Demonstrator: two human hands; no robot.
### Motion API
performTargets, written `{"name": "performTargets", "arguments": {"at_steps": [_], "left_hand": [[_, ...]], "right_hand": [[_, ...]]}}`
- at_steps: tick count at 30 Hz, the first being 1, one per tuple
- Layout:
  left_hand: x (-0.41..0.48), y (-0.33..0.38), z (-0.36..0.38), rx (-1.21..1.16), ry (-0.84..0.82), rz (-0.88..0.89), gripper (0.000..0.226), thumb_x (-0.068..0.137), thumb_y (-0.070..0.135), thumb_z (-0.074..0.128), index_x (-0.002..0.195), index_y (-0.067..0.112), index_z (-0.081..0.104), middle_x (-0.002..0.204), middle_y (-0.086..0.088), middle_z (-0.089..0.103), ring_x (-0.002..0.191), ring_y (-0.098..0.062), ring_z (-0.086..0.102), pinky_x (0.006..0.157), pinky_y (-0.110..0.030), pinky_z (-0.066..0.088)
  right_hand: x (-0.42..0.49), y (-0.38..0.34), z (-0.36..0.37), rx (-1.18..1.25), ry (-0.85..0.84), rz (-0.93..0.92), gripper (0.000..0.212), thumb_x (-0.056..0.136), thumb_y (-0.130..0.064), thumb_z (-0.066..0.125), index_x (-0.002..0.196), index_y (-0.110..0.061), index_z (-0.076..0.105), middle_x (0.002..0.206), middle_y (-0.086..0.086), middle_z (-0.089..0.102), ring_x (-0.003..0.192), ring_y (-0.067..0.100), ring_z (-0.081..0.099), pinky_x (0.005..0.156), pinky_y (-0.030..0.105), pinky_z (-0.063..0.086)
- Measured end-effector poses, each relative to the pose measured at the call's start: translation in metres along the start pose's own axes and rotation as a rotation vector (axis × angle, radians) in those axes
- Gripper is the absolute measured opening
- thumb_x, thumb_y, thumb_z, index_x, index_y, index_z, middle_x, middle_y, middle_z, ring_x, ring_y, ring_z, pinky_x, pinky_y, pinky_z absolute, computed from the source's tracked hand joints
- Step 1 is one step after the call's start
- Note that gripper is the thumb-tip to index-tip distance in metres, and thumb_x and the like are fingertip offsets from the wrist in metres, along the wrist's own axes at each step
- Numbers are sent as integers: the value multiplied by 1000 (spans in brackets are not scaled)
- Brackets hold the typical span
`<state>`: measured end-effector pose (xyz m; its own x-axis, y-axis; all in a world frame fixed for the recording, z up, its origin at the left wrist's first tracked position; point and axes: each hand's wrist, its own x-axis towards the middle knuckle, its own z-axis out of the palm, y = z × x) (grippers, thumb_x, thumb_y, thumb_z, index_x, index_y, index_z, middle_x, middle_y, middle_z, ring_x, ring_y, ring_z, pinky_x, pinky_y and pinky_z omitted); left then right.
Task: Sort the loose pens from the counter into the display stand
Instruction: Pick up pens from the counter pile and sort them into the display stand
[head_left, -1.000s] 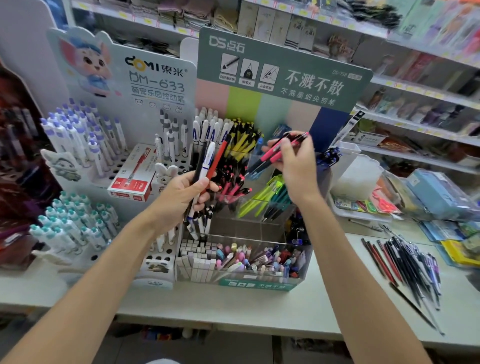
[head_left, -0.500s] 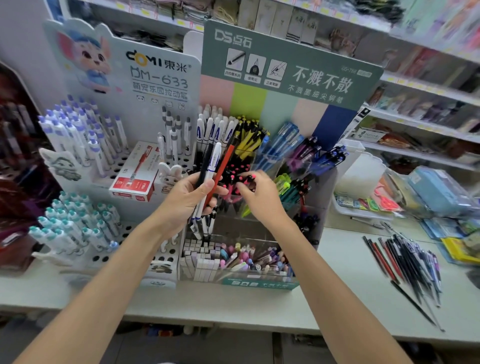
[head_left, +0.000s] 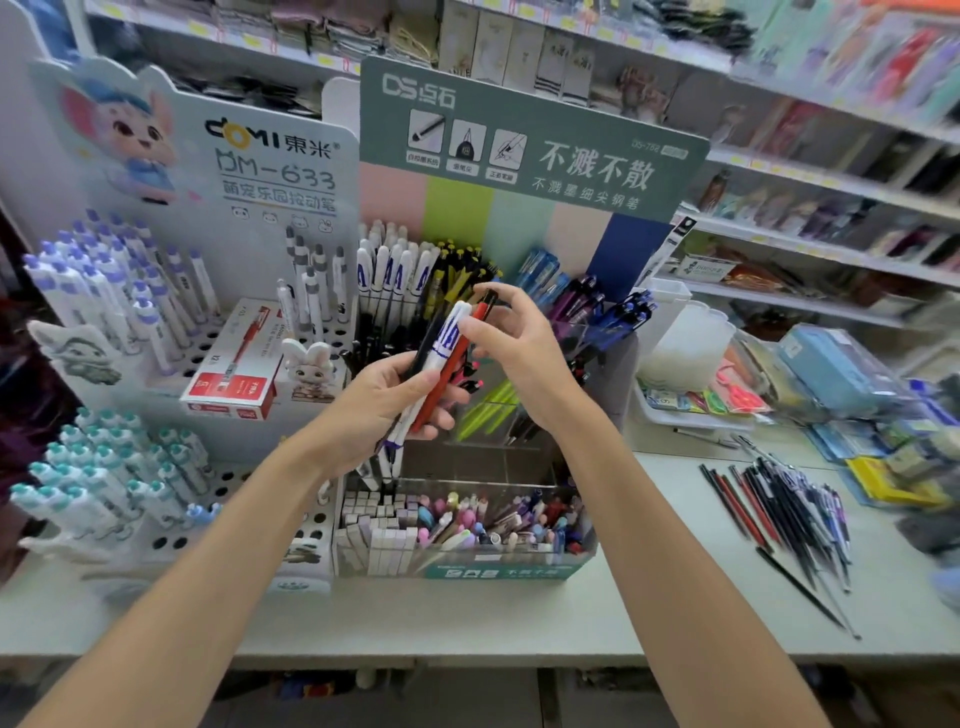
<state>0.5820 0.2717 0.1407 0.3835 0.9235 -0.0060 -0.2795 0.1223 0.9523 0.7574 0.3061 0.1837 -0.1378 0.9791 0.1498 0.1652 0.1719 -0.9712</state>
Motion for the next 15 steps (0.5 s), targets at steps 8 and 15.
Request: {"name": "performTargets", "arguments": {"at_steps": [8, 15], "left_hand": [[10, 8, 9, 67, -47, -5, 33, 94, 26, 53, 121, 7, 59, 92, -9, 70, 63, -11, 53, 52, -17, 44], [6, 22, 1, 41, -38, -15, 40, 90, 23, 57, 125, 4, 56, 87, -6, 67, 59, -8, 46, 47, -14, 40]], "right_hand": [[6, -9, -19, 39, -75, -12, 18, 87, -8, 72, 104, -7, 66, 95, 13, 69, 85, 19, 67, 81, 36, 56], [20, -16, -13, 52, -2, -62, 22, 86, -6, 70, 105, -17, 68, 88, 8, 65, 82, 20, 61, 86, 40, 56]]}}
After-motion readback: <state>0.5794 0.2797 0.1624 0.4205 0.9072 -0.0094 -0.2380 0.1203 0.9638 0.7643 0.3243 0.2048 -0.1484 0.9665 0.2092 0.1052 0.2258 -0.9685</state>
